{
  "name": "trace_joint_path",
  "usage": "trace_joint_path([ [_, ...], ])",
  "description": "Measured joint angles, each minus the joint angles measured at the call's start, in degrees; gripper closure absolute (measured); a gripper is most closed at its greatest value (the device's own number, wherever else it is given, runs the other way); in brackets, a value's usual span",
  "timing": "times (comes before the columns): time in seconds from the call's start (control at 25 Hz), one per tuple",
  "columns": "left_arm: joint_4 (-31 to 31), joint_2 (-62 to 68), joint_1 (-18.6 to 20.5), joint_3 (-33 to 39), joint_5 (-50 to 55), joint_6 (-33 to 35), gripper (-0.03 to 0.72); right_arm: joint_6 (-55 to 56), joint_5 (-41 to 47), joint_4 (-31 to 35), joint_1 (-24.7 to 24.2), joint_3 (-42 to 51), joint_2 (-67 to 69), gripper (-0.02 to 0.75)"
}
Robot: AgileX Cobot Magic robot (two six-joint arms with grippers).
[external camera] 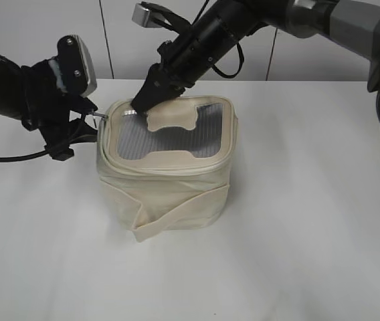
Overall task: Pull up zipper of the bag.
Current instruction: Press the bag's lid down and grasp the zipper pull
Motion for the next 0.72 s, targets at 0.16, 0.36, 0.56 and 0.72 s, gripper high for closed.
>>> trace_joint_path([
  [0.16, -0.88, 0.02, -0.03, 0.0, -0.39, 0.04, 0.346, 0.0, 0.0, 0.0, 0.0, 0.0, 0.0, 0.663],
  [0.36, -1.24, 0.02, -0.19, 0.0, -0.75, 0.04, 0.418, 0.01, 0.0, 0.0, 0.0, 0.0, 0.0, 0.663],
  [0.56, -1.24, -0.09, -0.19, 0.0, -0.75, -0.02, 0.418, 0.41, 0.0, -0.05, 0.0, 0.0, 0.0, 0.663],
  [0.72, 1.32, -2.67, -0.13, 1.28, -0.77, -5.21, 0.418, 1.5, 0.0, -0.4, 0.0, 0.0, 0.0, 0.663],
])
